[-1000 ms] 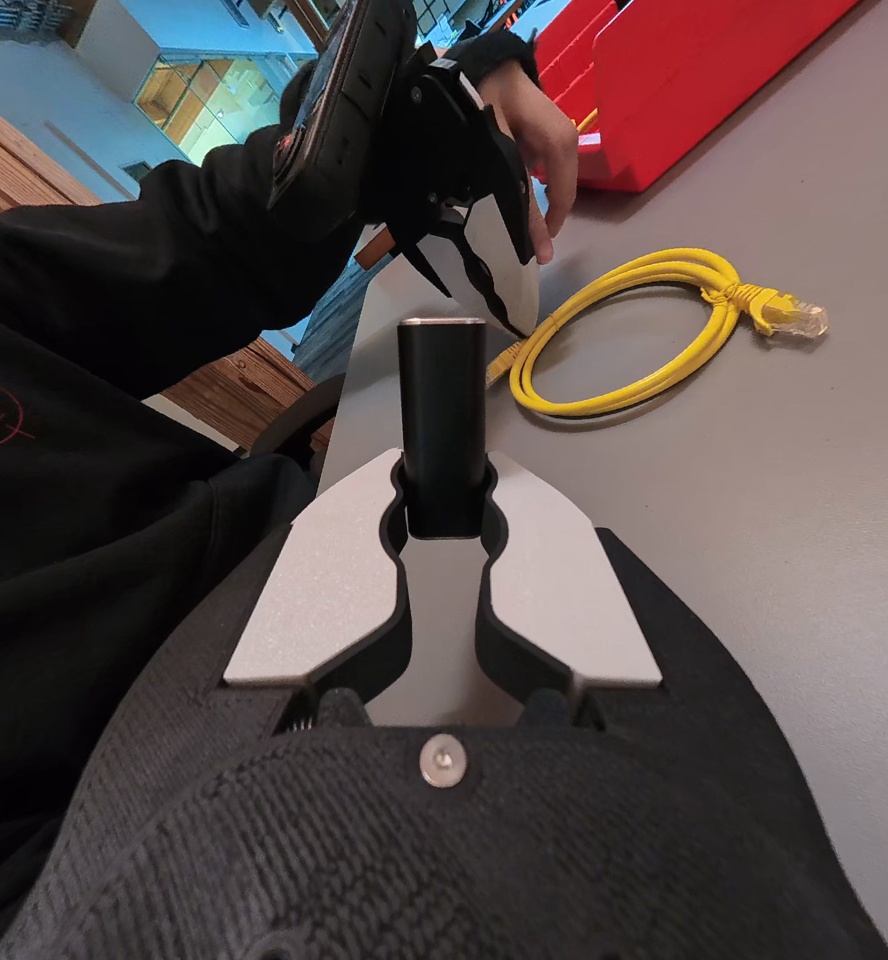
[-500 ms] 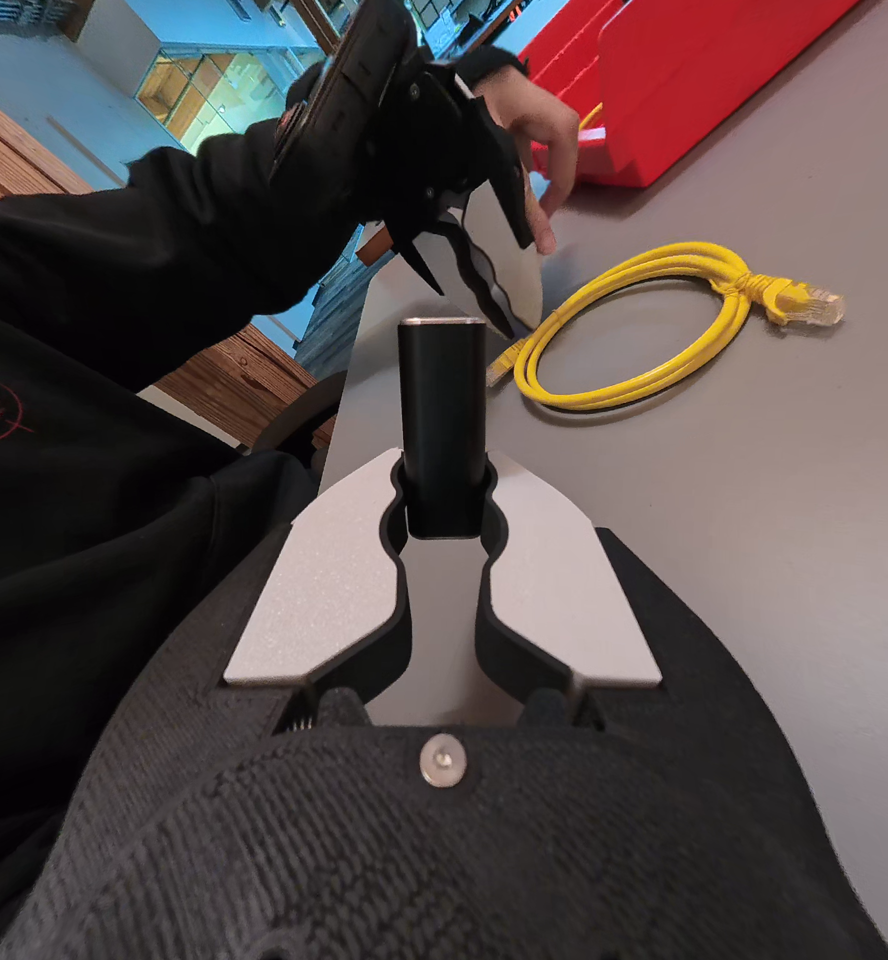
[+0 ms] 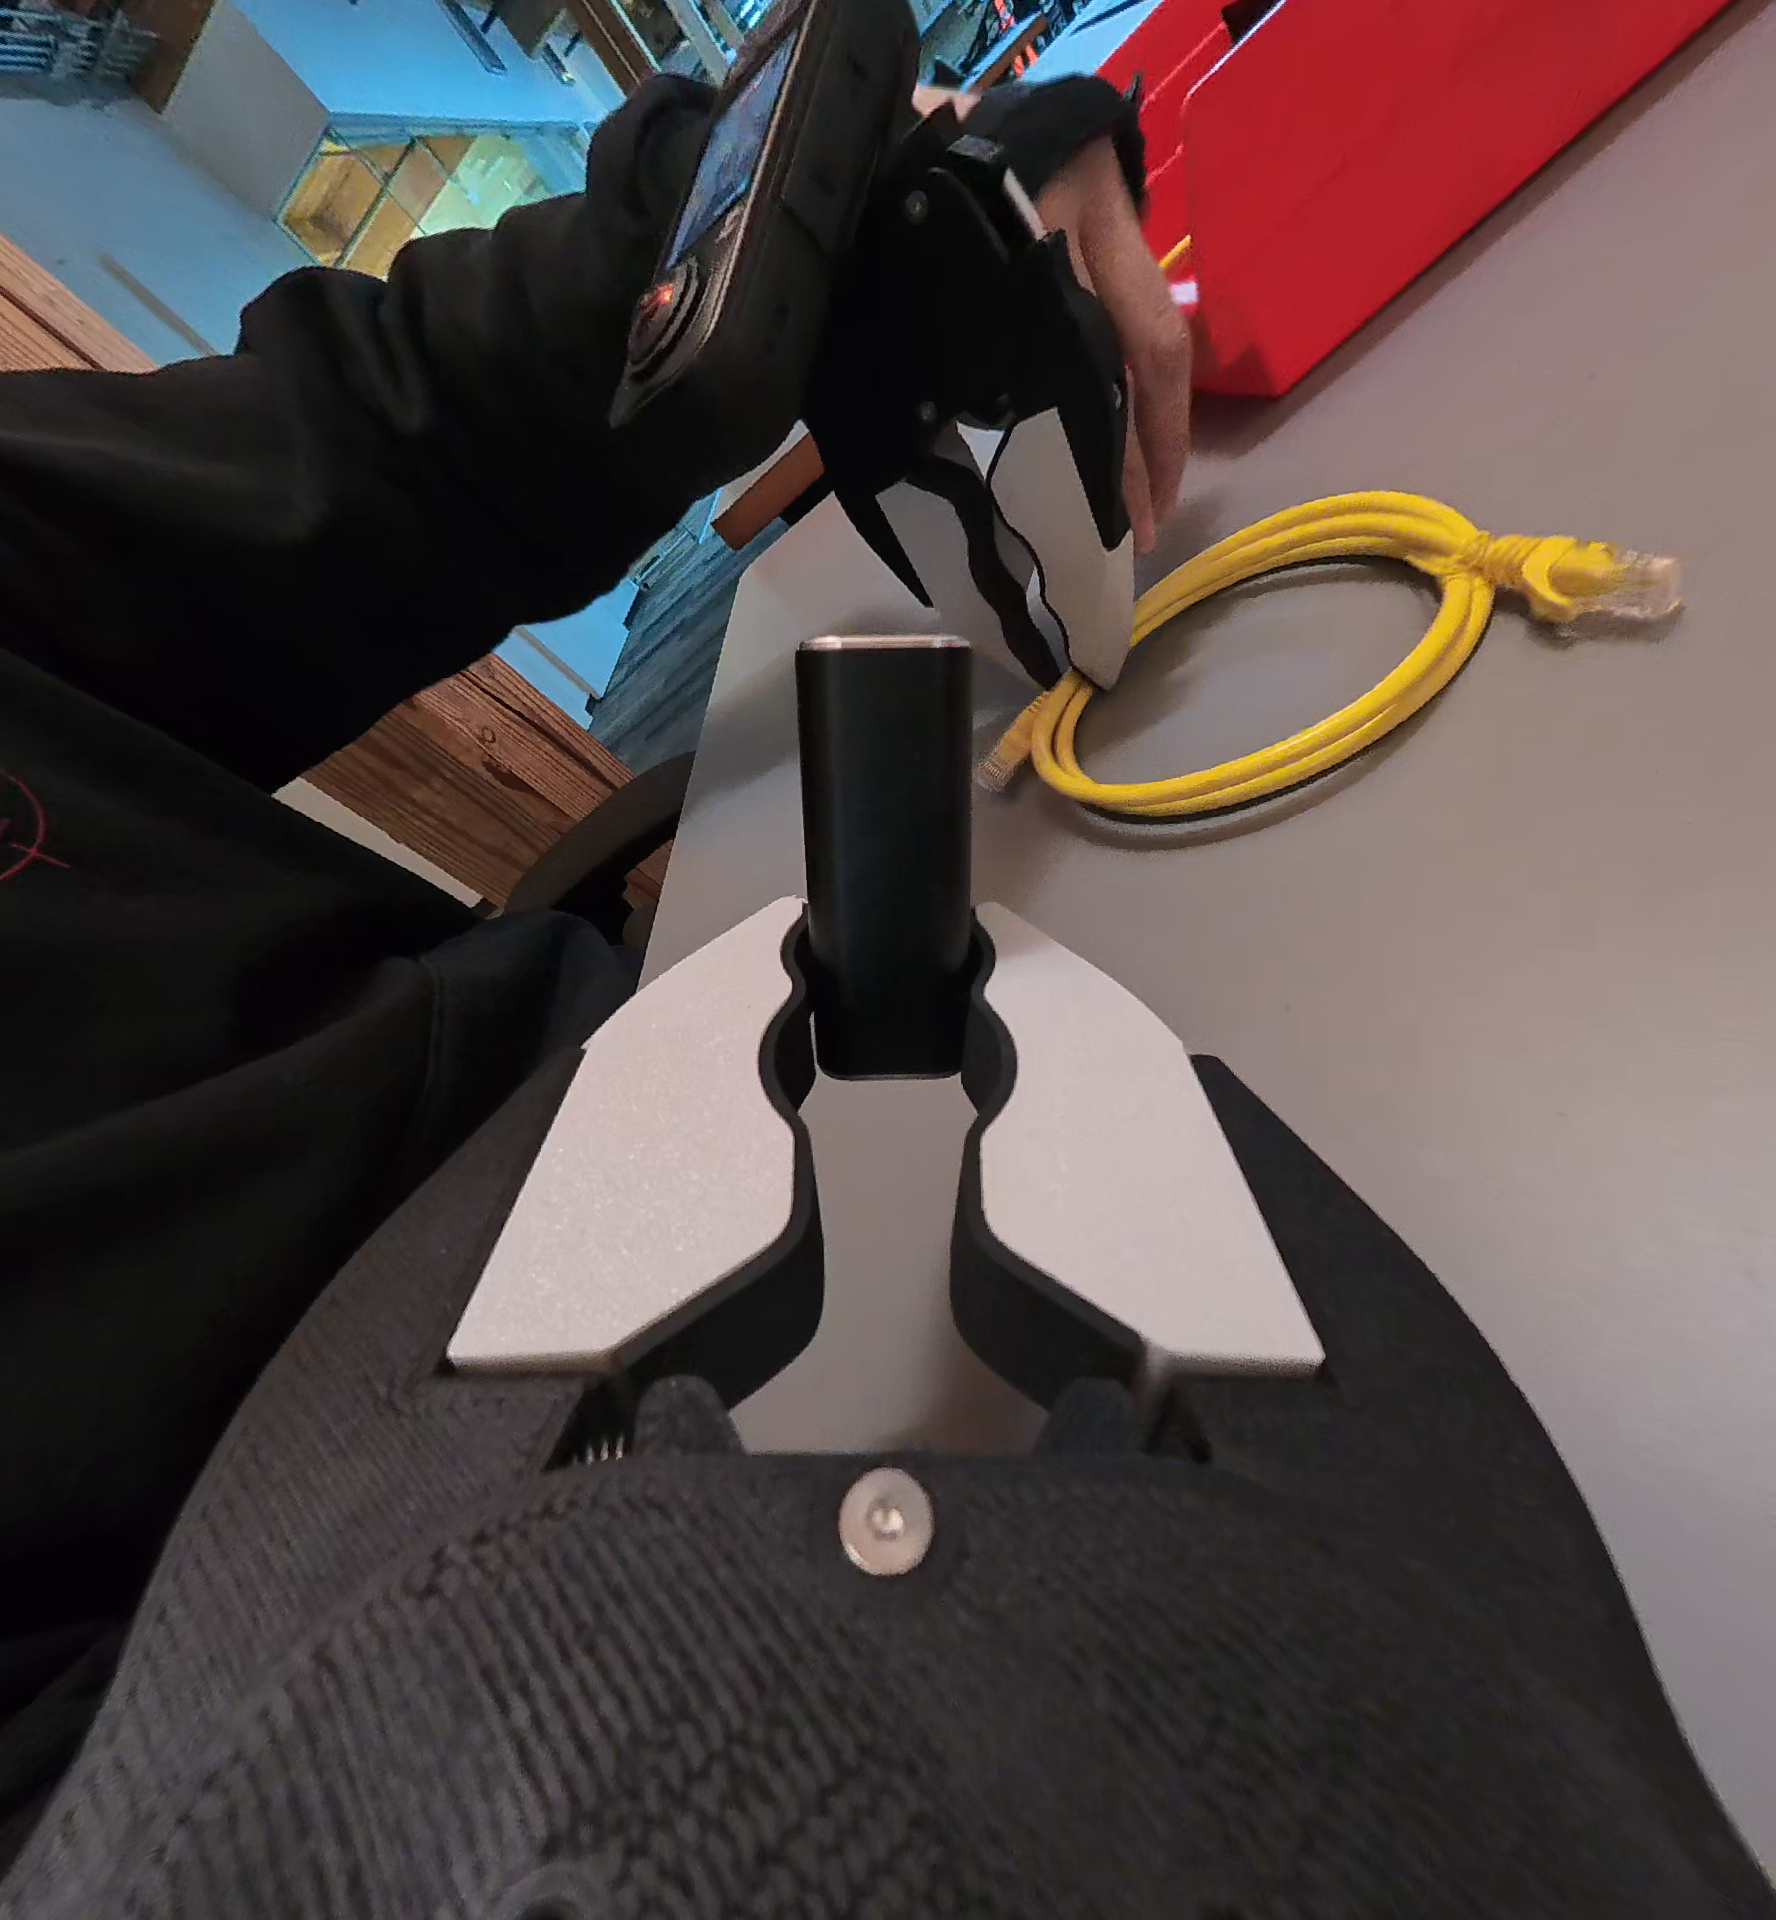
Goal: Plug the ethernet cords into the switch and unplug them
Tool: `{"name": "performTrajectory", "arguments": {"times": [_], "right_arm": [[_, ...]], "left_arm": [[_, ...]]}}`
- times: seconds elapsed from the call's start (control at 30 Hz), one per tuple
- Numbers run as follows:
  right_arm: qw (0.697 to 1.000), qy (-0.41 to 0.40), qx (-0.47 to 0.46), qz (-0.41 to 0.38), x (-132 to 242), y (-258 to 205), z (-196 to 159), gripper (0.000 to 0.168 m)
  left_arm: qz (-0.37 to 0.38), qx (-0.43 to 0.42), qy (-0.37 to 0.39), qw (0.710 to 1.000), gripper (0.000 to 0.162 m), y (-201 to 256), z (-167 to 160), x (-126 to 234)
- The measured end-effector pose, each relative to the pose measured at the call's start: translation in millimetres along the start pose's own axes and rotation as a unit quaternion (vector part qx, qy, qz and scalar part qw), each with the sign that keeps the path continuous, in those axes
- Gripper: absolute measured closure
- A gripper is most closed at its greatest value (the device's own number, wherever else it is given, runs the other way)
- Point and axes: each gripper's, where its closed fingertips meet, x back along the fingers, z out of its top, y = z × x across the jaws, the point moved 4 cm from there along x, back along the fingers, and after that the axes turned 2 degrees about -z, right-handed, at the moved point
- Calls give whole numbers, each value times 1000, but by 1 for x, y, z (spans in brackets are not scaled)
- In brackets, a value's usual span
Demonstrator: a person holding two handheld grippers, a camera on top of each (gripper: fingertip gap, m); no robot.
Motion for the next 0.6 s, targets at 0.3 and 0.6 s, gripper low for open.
{"name": "performTrajectory", "arguments": {"times": [0.3,0.6], "right_arm": [[997,32,60,-43,-7,2,15,143],[983,91,150,-59,-21,-15,39,143]], "left_arm": [[243,32,-31,969,151,6,1,4],[567,23,-236,789,151,1,18,104]]}}
